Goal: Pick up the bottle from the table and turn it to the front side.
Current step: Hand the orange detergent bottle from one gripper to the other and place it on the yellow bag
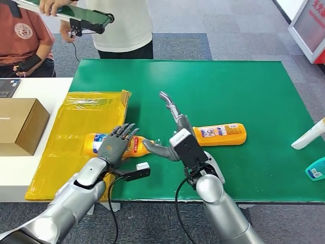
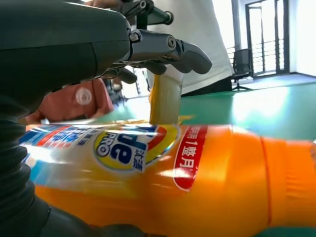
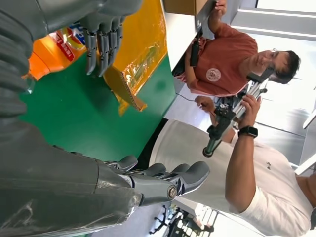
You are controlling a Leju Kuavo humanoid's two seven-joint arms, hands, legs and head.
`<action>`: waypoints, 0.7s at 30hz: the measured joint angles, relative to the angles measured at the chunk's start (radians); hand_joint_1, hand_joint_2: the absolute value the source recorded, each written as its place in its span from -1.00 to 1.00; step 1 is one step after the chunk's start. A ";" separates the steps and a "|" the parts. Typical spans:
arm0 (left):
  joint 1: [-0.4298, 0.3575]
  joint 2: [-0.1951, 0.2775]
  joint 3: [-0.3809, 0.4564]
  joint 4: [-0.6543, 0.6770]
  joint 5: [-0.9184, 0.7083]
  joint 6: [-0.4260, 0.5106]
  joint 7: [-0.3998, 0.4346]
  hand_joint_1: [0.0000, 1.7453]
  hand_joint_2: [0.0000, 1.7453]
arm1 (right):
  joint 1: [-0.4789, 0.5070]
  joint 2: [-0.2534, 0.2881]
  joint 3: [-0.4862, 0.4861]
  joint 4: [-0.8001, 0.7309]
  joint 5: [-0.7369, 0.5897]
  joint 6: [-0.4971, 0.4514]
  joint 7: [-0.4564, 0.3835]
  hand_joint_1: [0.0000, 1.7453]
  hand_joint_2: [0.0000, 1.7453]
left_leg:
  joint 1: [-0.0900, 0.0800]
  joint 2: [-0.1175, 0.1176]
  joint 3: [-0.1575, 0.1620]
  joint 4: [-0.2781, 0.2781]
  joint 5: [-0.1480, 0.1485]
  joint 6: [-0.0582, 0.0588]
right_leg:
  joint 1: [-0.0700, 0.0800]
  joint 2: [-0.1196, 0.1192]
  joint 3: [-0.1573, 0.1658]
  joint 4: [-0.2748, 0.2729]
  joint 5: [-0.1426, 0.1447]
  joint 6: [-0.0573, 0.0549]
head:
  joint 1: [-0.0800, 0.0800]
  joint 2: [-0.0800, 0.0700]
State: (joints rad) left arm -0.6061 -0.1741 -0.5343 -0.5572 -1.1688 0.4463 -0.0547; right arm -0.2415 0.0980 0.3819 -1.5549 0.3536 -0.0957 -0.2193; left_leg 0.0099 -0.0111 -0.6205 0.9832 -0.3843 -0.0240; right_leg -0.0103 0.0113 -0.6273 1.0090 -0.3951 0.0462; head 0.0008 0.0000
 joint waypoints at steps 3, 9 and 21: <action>0.021 0.000 0.042 -0.035 0.160 -0.025 -0.085 -1.00 1.00 | 0.007 -0.002 0.000 -0.003 0.002 -0.018 0.003 -1.00 1.00 | 0.000 0.000 0.000 0.000 0.000 0.000 | 0.000 0.000 0.000 0.000 0.000 0.000 | 0.000 0.000; 0.137 0.031 0.150 -0.290 0.827 -0.506 -0.131 -1.00 1.00 | 0.043 -0.044 -0.024 -0.038 0.002 -0.061 0.003 -1.00 1.00 | 0.000 0.000 0.000 0.000 -0.001 0.000 | 0.000 0.000 0.000 0.000 0.000 0.000 | 0.000 0.000; 0.321 0.254 0.197 -0.721 1.528 -0.832 -0.081 -1.00 1.00 | 0.056 -0.165 -0.125 -0.044 -0.055 -0.047 0.008 -1.00 1.00 | 0.000 0.000 0.000 0.000 0.000 0.000 | 0.000 0.000 0.000 0.000 0.000 0.000 | 0.000 0.000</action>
State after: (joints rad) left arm -0.2851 0.0802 -0.3377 -1.2783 0.3589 -0.3854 -0.1358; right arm -0.1854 -0.0670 0.2569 -1.5990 0.2986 -0.1422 -0.2113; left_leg 0.0101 -0.0108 -0.6207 0.9830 -0.3845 -0.0244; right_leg -0.0100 0.0115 -0.6276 1.0090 -0.3954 0.0457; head 0.0007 0.0000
